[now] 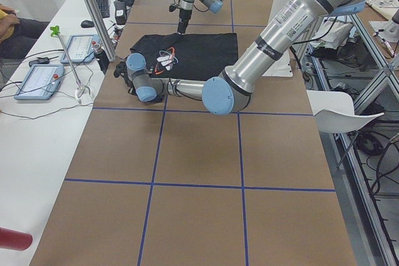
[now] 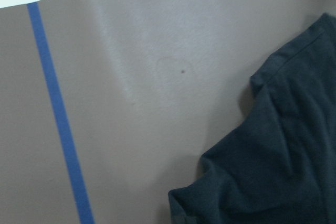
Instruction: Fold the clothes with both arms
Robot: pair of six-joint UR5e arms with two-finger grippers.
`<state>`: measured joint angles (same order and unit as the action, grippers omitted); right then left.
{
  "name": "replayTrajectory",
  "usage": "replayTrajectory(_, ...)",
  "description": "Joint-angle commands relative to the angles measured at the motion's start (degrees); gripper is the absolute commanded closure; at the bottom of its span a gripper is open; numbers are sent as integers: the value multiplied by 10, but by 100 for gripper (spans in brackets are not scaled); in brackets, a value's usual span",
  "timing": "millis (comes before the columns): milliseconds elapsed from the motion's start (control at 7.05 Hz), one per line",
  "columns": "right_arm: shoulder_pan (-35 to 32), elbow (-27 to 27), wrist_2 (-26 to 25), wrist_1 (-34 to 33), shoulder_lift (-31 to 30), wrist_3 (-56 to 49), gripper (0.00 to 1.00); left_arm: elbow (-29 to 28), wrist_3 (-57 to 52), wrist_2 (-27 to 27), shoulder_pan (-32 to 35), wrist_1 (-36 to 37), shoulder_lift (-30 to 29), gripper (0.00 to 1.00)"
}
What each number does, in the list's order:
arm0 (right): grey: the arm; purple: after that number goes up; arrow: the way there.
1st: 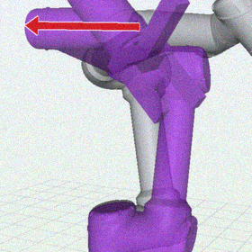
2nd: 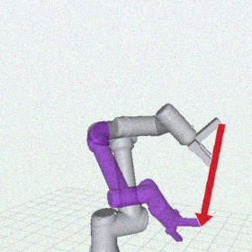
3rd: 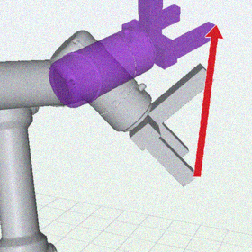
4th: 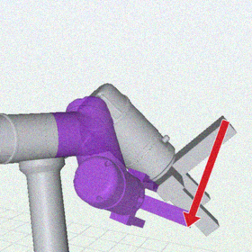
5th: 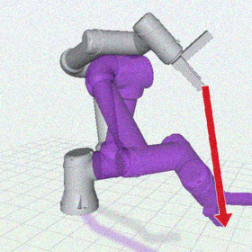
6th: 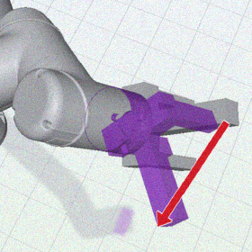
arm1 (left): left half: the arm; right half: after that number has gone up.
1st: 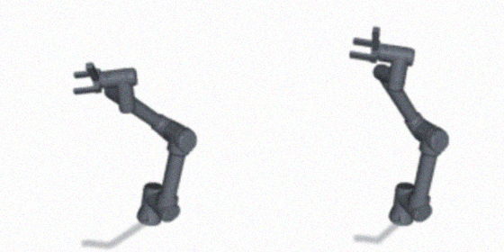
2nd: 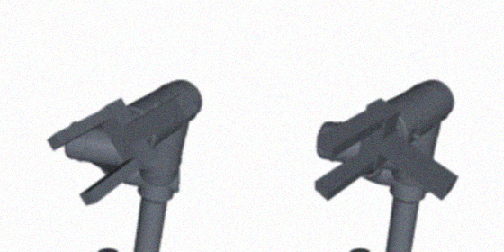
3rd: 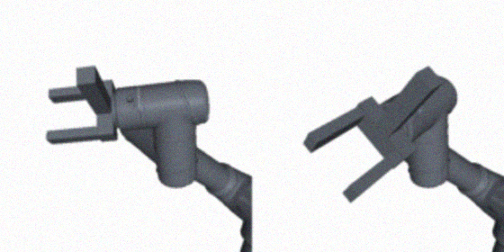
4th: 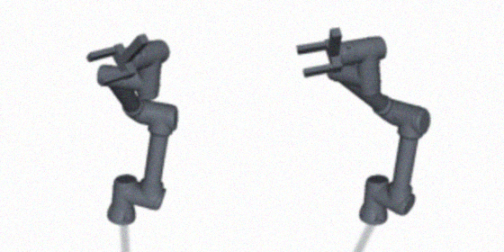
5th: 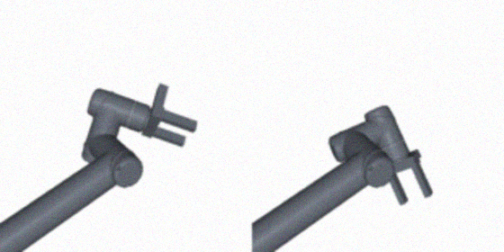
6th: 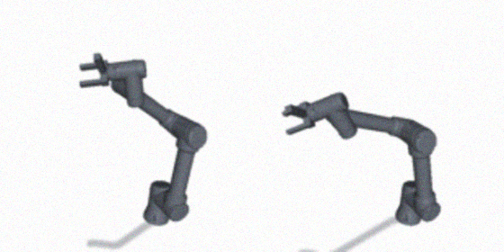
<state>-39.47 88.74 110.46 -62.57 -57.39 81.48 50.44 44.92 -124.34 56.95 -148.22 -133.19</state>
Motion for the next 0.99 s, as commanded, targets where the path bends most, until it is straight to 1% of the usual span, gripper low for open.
replayTrajectory(0,-2,4,5,1,-14,0,0,20,89,2,-31,2,-26,100)
replayTrajectory(284,-3,4,5,2,-15,-1,0,15,133,7,-39,7,-58,100)
replayTrajectory(426,-3,4,5,1,-15,0,0,3,149,10,-46,7,-69,100)
replayTrajectory(567,-2,4,5,1,-16,0,0,-12,150,45,-52,5,-79,100)
replayTrajectory(851,-2,4,4,1,-17,0,0,-25,152,68,-60,3,-87,100)
